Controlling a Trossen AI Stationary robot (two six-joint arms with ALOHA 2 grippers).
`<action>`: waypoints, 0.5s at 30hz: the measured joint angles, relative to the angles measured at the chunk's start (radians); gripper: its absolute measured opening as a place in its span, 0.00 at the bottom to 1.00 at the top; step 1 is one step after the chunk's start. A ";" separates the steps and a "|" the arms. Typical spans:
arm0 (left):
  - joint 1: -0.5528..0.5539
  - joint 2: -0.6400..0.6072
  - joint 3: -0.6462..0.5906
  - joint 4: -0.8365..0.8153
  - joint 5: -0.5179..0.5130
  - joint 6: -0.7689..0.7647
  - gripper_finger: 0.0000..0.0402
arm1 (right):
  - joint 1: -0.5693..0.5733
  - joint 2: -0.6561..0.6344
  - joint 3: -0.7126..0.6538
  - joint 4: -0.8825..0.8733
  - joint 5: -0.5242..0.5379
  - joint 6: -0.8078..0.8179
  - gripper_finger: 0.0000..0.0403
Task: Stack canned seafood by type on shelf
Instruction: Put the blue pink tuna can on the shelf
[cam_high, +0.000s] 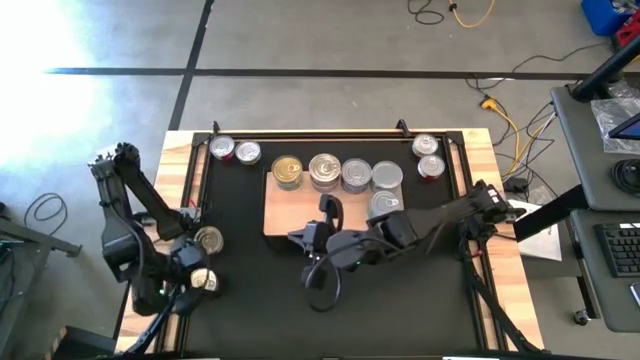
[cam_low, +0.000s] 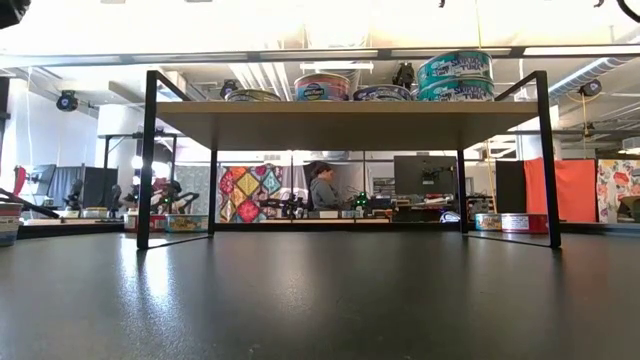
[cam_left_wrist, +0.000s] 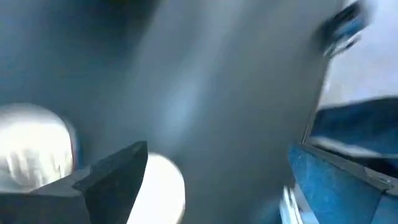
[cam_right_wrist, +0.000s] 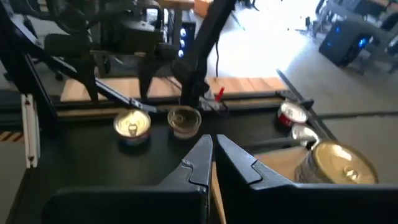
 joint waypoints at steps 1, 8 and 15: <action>0.001 0.003 -0.017 0.002 0.055 -0.043 0.93 | 0.000 0.002 -0.001 -0.002 0.000 0.011 0.03; -0.001 0.125 -0.073 0.014 0.222 -0.120 0.93 | 0.000 0.001 0.014 0.001 0.001 0.001 0.03; -0.001 0.239 -0.073 0.028 0.389 -0.121 0.90 | 0.008 0.000 0.025 -0.018 0.001 0.034 0.03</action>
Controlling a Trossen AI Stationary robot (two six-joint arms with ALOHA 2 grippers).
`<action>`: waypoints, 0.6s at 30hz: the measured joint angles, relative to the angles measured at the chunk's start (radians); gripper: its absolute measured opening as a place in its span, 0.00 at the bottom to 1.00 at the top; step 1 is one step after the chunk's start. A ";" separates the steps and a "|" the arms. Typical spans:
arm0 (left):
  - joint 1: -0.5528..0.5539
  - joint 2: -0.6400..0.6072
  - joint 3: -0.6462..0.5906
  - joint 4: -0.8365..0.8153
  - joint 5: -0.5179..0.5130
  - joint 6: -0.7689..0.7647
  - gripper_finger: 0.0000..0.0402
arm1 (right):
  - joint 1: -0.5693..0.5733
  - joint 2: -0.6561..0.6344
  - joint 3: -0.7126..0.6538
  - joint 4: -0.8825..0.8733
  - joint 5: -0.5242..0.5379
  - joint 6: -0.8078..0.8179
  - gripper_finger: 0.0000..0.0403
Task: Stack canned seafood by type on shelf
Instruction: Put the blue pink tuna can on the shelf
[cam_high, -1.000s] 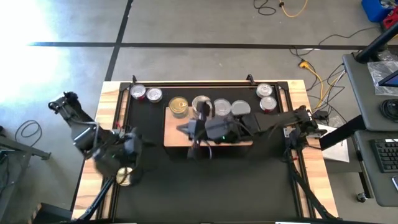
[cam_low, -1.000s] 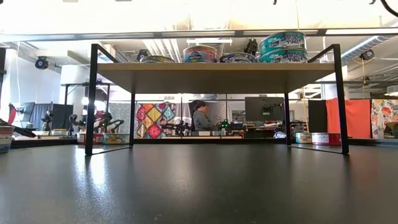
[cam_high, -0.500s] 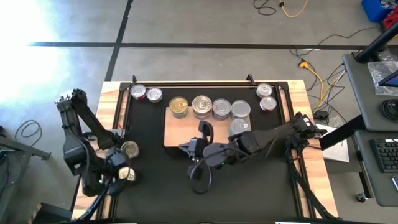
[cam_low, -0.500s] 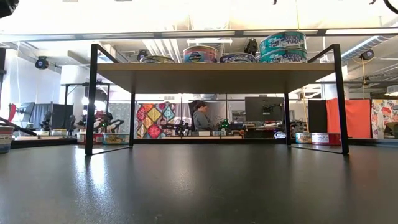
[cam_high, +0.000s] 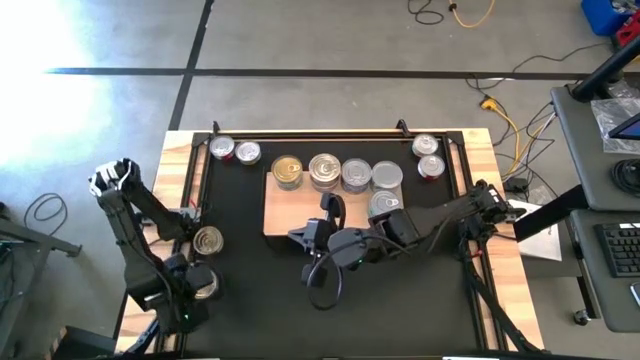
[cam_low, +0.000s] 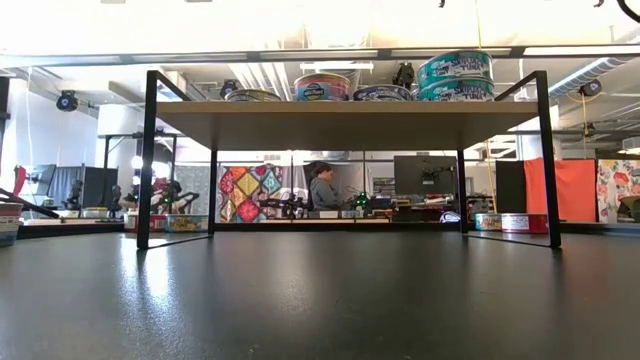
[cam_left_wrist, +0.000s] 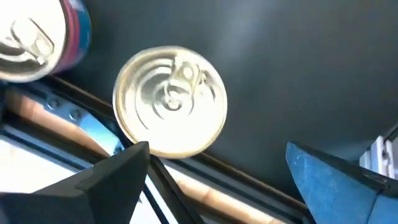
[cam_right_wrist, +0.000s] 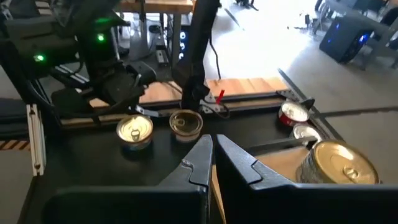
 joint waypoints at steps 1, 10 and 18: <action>0.000 0.008 0.000 0.006 0.009 -0.005 0.89 | 0.006 0.000 -0.001 -0.015 0.000 0.013 0.03; 0.003 0.024 -0.014 -0.072 -0.015 -0.120 0.78 | 0.199 0.000 -0.001 -0.139 0.113 0.147 0.03; 0.004 0.020 -0.013 -0.088 -0.056 -0.332 0.51 | 0.416 0.044 -0.012 -0.032 0.342 0.209 0.03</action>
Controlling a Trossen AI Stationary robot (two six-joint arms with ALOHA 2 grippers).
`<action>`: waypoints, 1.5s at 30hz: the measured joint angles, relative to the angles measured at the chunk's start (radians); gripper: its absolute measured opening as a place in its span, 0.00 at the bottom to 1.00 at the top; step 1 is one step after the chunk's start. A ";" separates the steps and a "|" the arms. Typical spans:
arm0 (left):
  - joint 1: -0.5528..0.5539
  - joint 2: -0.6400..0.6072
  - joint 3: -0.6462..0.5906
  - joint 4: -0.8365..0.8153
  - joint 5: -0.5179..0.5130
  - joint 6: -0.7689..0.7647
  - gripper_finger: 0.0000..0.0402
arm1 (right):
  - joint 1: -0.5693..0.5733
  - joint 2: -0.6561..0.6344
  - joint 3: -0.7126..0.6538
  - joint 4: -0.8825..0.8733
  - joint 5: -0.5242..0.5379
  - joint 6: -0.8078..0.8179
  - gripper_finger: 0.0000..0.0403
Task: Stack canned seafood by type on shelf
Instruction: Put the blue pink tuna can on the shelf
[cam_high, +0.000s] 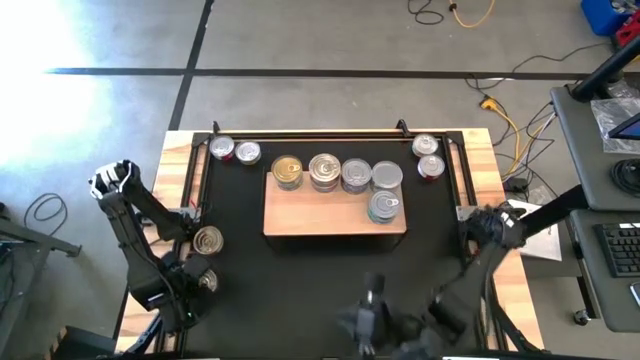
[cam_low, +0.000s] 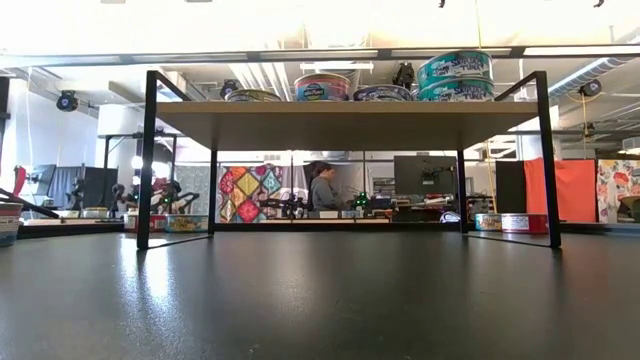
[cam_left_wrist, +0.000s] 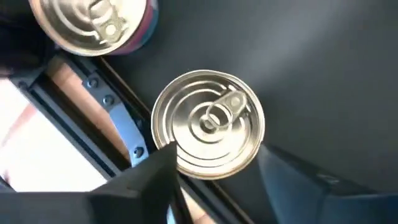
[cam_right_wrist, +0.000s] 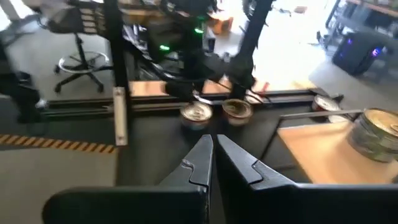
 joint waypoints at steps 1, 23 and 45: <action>-0.004 0.009 0.000 -0.003 -0.009 -0.032 0.45 | 0.015 0.013 0.000 0.022 0.001 -0.005 0.03; 0.036 -0.049 -0.215 0.034 0.157 -0.205 0.00 | 0.010 0.108 -0.026 0.029 -0.073 0.377 0.03; 0.044 0.336 0.093 0.170 -0.139 -0.107 0.00 | -0.003 0.107 -0.027 0.051 -0.073 0.395 0.03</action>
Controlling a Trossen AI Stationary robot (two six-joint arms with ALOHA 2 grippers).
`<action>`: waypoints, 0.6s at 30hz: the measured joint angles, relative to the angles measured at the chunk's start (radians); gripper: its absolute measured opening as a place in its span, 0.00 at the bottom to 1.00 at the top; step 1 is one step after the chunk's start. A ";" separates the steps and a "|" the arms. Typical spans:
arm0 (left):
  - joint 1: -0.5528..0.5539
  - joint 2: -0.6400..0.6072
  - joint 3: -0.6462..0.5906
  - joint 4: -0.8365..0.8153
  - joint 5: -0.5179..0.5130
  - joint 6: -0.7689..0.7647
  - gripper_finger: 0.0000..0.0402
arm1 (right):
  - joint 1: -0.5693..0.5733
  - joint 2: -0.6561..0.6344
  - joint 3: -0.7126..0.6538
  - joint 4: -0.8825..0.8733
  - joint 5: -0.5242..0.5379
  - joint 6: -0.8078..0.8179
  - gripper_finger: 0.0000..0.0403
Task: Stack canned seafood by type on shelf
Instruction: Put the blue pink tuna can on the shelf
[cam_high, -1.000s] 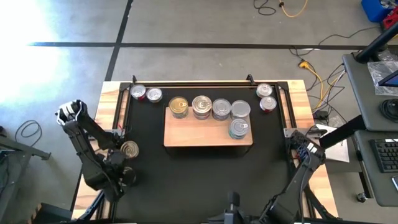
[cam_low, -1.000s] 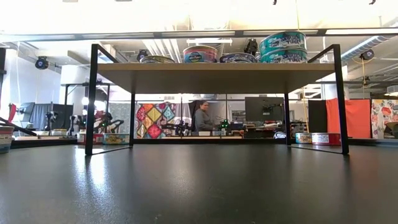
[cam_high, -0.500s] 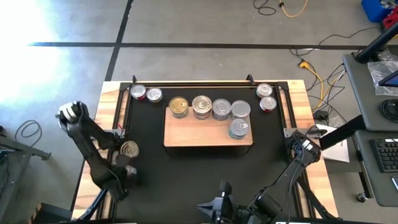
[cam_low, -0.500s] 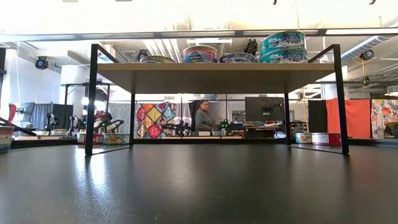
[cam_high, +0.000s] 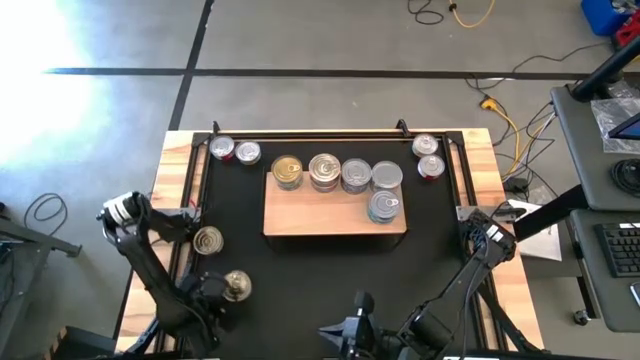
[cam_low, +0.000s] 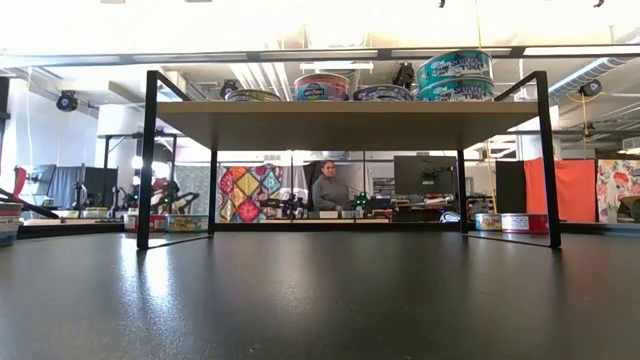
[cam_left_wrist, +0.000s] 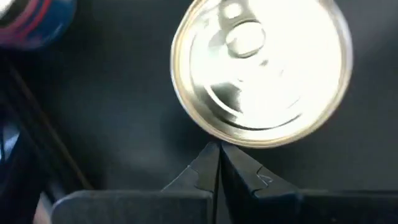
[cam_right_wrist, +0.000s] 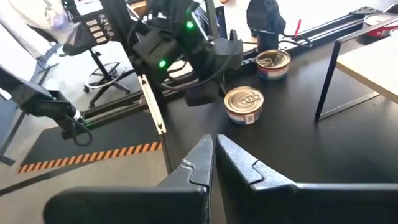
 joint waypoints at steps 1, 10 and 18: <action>0.004 0.016 0.021 -0.010 -0.019 0.020 0.00 | 0.000 0.000 0.000 -0.007 0.000 0.000 0.03; -0.003 0.025 0.187 -0.101 -0.073 0.431 0.00 | -0.002 0.000 -0.006 -0.009 0.000 -0.006 0.03; 0.025 -0.118 0.012 -0.142 -0.077 0.577 0.00 | -0.014 0.041 -0.037 -0.010 0.042 0.071 0.03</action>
